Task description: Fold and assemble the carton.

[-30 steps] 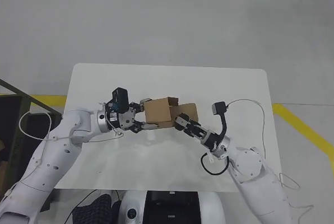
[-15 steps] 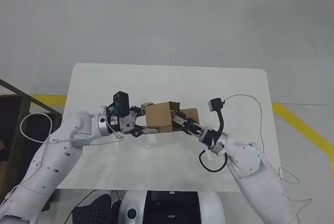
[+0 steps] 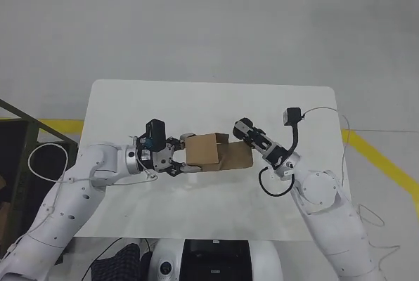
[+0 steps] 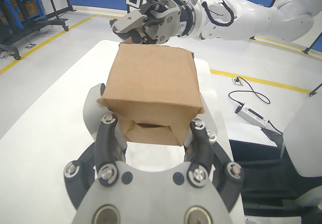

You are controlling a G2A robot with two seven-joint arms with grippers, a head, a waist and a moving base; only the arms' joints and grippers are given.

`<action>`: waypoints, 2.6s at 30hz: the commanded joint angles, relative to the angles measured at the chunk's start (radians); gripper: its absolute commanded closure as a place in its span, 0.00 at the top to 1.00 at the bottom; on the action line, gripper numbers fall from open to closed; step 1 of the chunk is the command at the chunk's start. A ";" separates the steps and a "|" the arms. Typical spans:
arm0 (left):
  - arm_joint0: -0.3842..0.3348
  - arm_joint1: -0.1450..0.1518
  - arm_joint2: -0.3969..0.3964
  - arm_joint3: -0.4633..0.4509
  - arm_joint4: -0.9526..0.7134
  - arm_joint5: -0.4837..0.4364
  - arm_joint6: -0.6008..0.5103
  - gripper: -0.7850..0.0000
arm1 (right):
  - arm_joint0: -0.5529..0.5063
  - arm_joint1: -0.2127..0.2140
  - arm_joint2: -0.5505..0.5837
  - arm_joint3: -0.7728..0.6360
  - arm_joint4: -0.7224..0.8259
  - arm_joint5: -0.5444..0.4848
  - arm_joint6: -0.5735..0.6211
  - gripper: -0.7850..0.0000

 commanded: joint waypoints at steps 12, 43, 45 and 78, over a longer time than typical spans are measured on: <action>-0.007 0.001 -0.001 0.004 -0.001 0.000 0.001 0.69 | -0.017 0.001 -0.035 -0.007 -0.024 -0.020 0.048 0.00; 0.000 0.000 -0.020 0.010 0.011 0.000 0.025 0.68 | -0.093 0.017 0.036 -0.091 -0.001 0.056 0.021 0.00; 0.004 0.001 -0.025 0.008 0.013 0.000 0.028 0.67 | -0.104 0.021 0.071 -0.097 0.031 0.053 0.035 0.00; -0.017 -0.004 0.001 0.033 0.057 0.000 0.043 0.58 | -0.044 0.030 0.029 0.041 0.236 0.126 0.319 0.00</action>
